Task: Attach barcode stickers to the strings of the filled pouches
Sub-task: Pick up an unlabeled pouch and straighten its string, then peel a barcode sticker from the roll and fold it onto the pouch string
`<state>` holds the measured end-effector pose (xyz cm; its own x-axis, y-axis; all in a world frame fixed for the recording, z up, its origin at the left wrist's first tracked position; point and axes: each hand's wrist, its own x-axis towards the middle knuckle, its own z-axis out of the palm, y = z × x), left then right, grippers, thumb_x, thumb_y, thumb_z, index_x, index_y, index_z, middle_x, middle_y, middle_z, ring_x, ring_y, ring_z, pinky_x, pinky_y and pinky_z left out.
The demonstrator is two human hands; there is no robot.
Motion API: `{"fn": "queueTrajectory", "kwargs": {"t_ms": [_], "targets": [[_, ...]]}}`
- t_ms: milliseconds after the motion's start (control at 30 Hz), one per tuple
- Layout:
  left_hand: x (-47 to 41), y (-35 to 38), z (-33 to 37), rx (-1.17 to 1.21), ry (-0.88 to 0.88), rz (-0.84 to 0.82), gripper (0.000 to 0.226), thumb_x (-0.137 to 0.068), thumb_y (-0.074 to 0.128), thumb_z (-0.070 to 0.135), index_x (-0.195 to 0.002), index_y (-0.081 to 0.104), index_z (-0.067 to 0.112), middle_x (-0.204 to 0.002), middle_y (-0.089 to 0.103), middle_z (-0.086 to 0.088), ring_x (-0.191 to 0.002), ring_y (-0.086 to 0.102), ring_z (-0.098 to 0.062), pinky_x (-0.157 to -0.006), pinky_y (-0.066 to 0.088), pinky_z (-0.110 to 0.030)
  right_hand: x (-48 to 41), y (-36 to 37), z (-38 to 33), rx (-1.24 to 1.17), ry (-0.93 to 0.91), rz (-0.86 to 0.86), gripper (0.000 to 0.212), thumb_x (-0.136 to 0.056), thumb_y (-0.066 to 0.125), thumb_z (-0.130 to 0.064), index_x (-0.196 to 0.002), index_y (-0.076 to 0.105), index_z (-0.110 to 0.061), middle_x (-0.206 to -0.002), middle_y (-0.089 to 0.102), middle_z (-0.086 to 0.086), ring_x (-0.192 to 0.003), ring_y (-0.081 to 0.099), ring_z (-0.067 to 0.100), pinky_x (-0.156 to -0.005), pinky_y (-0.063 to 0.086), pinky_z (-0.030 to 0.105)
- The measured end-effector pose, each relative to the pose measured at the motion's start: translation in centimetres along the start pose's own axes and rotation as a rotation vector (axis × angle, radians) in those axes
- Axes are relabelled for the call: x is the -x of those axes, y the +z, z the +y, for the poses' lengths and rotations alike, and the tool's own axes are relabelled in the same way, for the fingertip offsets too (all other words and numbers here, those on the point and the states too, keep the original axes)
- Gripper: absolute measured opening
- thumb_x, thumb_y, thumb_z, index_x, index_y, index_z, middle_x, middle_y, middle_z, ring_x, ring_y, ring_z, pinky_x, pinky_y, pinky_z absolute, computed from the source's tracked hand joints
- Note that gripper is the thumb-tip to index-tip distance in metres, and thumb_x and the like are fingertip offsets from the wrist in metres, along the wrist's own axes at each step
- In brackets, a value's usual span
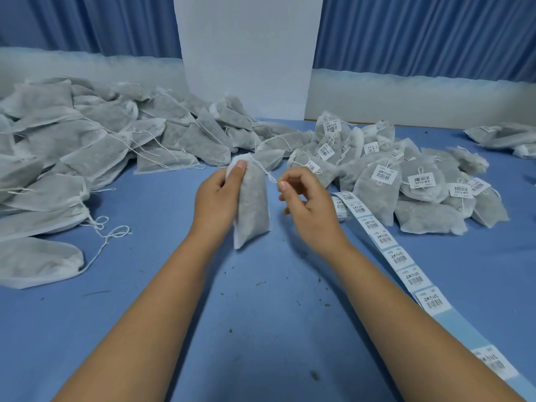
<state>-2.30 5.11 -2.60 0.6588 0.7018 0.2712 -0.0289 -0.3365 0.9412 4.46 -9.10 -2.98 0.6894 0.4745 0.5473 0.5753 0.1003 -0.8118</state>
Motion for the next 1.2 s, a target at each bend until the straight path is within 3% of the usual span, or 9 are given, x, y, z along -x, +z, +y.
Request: {"fn": "queueTrajectory", "kwargs": {"t_ms": [133,233,367,533,700,867,1033,1133,1200], "targets": [[0.3,0.9,-0.2,0.245,-0.301,-0.091,0.037,-0.097,0.053,0.049,-0.084,0.06,0.016,-0.08,0.057,-0.003,-0.074,0.051,-0.016,-0.069,0.042,-0.03,0.6,0.7,0.1,0.139,-0.035,-0.09,0.015,-0.095,0.06,-0.01,-0.094,0.061,-0.025,-0.107,0.053,-0.001,-0.103,0.051,0.001,-0.078,0.045,0.015],[0.4,1.2,-0.2,0.332,-0.411,-0.102,0.035,-0.098,0.055,0.046,-0.081,0.065,0.016,-0.074,0.065,0.003,-0.068,0.06,-0.015,-0.058,0.048,-0.023,0.9,0.7,0.5,0.184,0.005,-0.169,0.011,-0.094,0.061,-0.011,-0.095,0.064,-0.022,-0.109,0.048,-0.012,-0.118,0.047,0.008,-0.095,0.043,0.023],[0.4,1.4,-0.1,0.533,-0.515,-0.234,0.036,-0.095,0.062,0.04,-0.099,0.068,0.005,-0.102,0.073,-0.014,-0.095,0.072,-0.026,-0.088,0.057,-0.04,0.8,0.1,0.6,0.289,-0.005,-0.19,0.005,-0.095,0.06,-0.009,-0.096,0.065,-0.011,-0.102,0.06,-0.005,-0.107,0.049,0.008,-0.093,0.031,0.007],[1.2,1.6,0.1,0.556,-0.54,-0.31,0.023,-0.086,0.075,0.017,-0.091,0.067,-0.005,-0.094,0.075,-0.019,-0.081,0.075,-0.025,-0.068,0.062,-0.03,0.4,-1.1,0.2,0.254,0.151,-0.213,0.004,-0.092,0.064,-0.016,-0.092,0.068,-0.017,-0.102,0.068,-0.005,-0.102,0.06,0.01,-0.092,0.043,0.021],[1.7,2.4,0.1,0.538,-0.601,-0.386,0.023,-0.09,0.071,0.017,-0.105,0.065,0.001,-0.095,0.077,-0.011,-0.084,0.075,-0.021,-0.07,0.061,-0.029,0.0,-4.5,0.1,0.495,0.244,-0.041,0.006,-0.092,0.061,-0.017,-0.092,0.067,-0.019,-0.092,0.066,-0.011,-0.075,0.058,0.004,-0.074,0.042,0.018],[3.1,3.7,0.6,0.469,-0.64,-0.528,0.031,-0.088,0.073,0.023,-0.113,0.067,0.006,-0.098,0.077,-0.006,-0.086,0.075,-0.017,-0.068,0.061,-0.026,-0.6,-8.3,1.4,0.835,0.494,0.111,0.036,-0.092,0.045,-0.005,-0.124,0.056,-0.018,-0.123,0.057,0.011,-0.114,0.052,0.031,-0.086,0.043,0.035],[3.2,3.9,0.7,0.516,-0.648,-0.548,0.032,-0.088,0.073,0.023,-0.115,0.067,0.008,-0.102,0.077,-0.006,-0.089,0.075,-0.018,-0.068,0.061,-0.026,-0.4,-8.1,2.3,0.613,0.631,0.071,0.048,-0.091,0.058,-0.014,-0.137,0.045,-0.012,-0.13,0.058,0.007,-0.116,0.056,0.027,-0.09,0.046,0.032],[3.2,3.8,0.8,0.552,-0.632,-0.585,0.028,-0.089,0.072,0.022,-0.112,0.067,0.007,-0.098,0.077,-0.006,-0.086,0.075,-0.017,-0.065,0.06,-0.026,-0.4,-7.3,2.2,0.417,0.654,0.027,0.037,-0.089,0.067,-0.016,-0.124,0.056,-0.012,-0.102,0.068,0.001,-0.09,0.068,0.021,-0.074,0.053,0.031],[3.1,3.8,0.8,0.568,-0.605,-0.595,0.027,-0.09,0.071,0.021,-0.113,0.067,0.007,-0.1,0.077,-0.006,-0.088,0.075,-0.017,-0.066,0.059,-0.025,-0.5,-6.6,2.3,0.326,0.662,0.024,0.025,-0.087,0.07,-0.015,-0.112,0.065,-0.012,-0.093,0.072,0.003,-0.084,0.071,0.023,-0.077,0.059,0.038]]}}
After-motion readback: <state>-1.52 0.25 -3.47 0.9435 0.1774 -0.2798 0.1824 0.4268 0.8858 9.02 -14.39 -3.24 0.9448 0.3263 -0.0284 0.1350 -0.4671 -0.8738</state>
